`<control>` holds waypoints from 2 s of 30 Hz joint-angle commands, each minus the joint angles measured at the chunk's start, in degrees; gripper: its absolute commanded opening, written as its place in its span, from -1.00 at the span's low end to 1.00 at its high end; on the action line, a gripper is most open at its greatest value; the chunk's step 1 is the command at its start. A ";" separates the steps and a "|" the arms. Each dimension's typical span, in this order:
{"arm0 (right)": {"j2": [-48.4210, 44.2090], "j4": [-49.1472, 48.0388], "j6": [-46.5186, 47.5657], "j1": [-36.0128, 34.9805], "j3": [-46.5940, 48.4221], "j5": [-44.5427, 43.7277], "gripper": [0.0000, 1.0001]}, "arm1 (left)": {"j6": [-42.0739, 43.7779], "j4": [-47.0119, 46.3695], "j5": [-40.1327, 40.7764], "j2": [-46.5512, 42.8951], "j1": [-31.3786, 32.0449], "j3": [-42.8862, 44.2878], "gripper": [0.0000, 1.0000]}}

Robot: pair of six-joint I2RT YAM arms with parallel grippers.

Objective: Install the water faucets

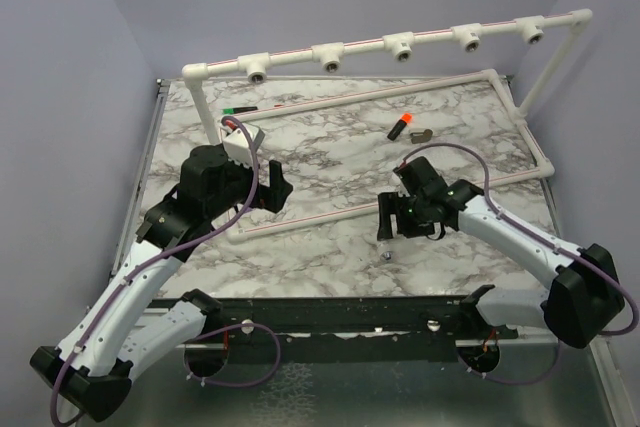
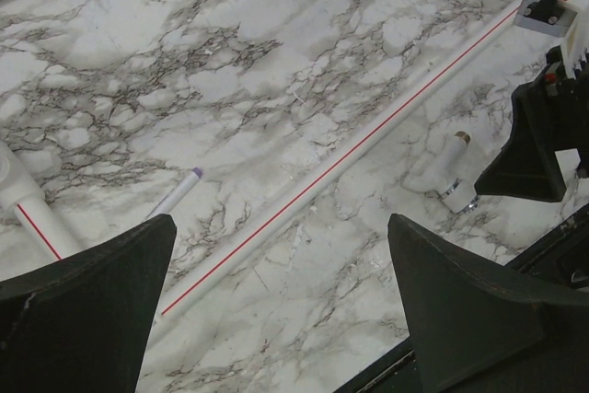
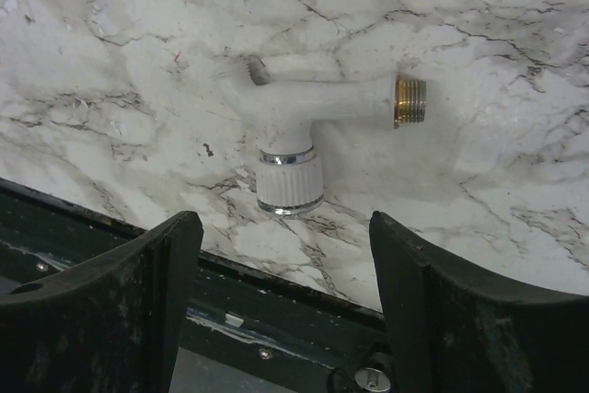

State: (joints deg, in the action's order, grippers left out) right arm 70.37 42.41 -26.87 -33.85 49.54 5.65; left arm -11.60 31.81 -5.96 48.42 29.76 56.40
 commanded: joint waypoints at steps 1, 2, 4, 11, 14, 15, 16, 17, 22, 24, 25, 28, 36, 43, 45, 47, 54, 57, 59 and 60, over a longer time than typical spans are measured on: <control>3.52 -2.79 -2.58 -2.62 -0.49 -3.86 0.55 | -0.80 1.56 0.76 -0.70 0.15 -0.67 0.98; 4.33 -3.13 -2.76 -3.10 -0.46 -4.22 0.55 | -0.72 1.66 0.73 -0.84 0.16 -0.75 0.98; 6.04 -3.91 -3.04 -4.08 -0.37 -4.55 0.52 | -0.50 1.99 0.93 -1.04 0.19 -0.85 0.98; 11.60 -5.93 -4.42 -7.74 -0.78 -7.72 0.43 | 0.07 2.62 1.10 -1.57 0.17 -0.94 0.98; 13.53 -7.35 -4.29 -8.39 -1.09 -8.13 0.37 | 0.29 2.79 0.96 -1.58 0.15 -1.11 0.98; 14.08 -7.88 -4.37 -8.59 -1.25 -7.97 0.35 | 0.38 2.81 0.95 -1.58 0.19 -1.12 0.98; 14.58 -8.29 -4.48 -8.87 -1.32 -8.08 0.33 | 0.49 2.82 0.95 -1.62 0.19 -1.12 0.98; 15.02 -8.65 -4.57 -9.13 -1.49 -8.43 0.32 | 0.58 2.89 1.02 -1.59 0.19 -1.12 0.98; 17.10 -10.32 -4.43 -9.61 -2.03 -8.93 0.24 | 0.62 3.23 0.86 -1.43 0.17 -0.82 0.98; 17.72 -10.78 -4.26 -9.75 -2.14 -9.34 0.19 | 0.54 3.59 0.24 -1.06 0.18 -0.53 0.98; 18.01 -11.06 -4.17 -9.81 -2.36 -9.61 0.16 | 0.46 3.75 -0.11 -0.92 0.13 -0.46 0.98; 18.50 -11.67 -3.77 -9.81 -2.58 -9.95 0.02 | 0.26 4.40 -0.52 -0.71 0.18 -0.26 0.98; 17.97 -12.74 -1.85 -9.92 -2.87 -8.35 -0.52 | -0.91 5.10 -0.88 -0.32 0.16 0.53 0.98; 13.92 -11.02 1.33 -10.32 -0.83 -7.32 -0.99 | 0.11 6.03 -0.08 -0.28 0.19 2.08 0.98; 11.59 -11.31 2.68 -10.45 -0.32 -6.29 -0.99 | 1.42 6.26 -0.91 -0.29 0.13 2.74 0.98; 8.99 -11.86 4.27 -10.51 -0.08 -4.65 -0.99 | 2.18 6.25 -0.92 -0.46 0.16 3.28 0.98; -0.24 -16.96 14.89 -10.63 0.05 2.30 -0.99 | 1.92 8.32 2.30 1.30 0.12 7.15 0.98; -4.01 -20.95 19.67 -10.63 -0.12 5.94 -0.99 | 0.99 9.17 1.92 2.89 0.15 8.27 0.98; -5.93 -23.96 22.23 -10.63 -0.76 8.94 -0.99 | 0.14 9.06 1.08 3.19 0.13 8.33 0.98; -6.62 -25.25 23.71 -10.63 -1.11 10.41 -0.99 | -0.11 9.14 0.70 3.25 0.12 8.48 0.98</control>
State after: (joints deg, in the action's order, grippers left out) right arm 67.11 25.19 -11.40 -43.94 48.27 8.29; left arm -10.28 38.85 -5.13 50.81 29.76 63.44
